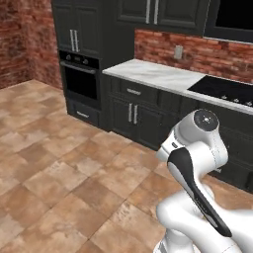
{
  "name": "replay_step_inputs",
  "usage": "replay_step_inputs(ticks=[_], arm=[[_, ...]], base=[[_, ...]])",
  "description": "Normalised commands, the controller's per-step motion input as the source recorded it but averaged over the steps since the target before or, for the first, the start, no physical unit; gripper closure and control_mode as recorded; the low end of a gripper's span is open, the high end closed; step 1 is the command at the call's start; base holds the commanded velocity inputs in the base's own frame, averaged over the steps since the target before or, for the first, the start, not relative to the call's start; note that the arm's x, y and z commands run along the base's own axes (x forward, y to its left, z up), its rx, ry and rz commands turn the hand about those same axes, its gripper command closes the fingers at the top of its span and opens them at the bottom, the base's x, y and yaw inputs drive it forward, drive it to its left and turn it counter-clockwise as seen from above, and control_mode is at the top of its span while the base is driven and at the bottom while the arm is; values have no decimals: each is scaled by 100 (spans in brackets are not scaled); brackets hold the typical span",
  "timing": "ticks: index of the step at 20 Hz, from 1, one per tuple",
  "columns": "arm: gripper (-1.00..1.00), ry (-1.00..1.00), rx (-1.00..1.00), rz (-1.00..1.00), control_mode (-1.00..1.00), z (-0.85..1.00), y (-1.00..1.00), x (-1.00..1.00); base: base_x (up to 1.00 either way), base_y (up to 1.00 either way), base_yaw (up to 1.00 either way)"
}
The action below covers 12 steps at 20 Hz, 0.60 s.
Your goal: Move the bowls from the cabinet to the plates on the dining table.
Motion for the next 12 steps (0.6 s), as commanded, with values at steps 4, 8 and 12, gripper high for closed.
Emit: replay_step_inputs(ticks=[4,8,12], arm=[[-100,0,0,0,100,0,0,0],[-100,0,0,0,100,0,0,0],[-100,0,0,0,100,0,0,0]], base=[[-22,-21,-45],[-13,-27,-45],[-4,-26,-45]])
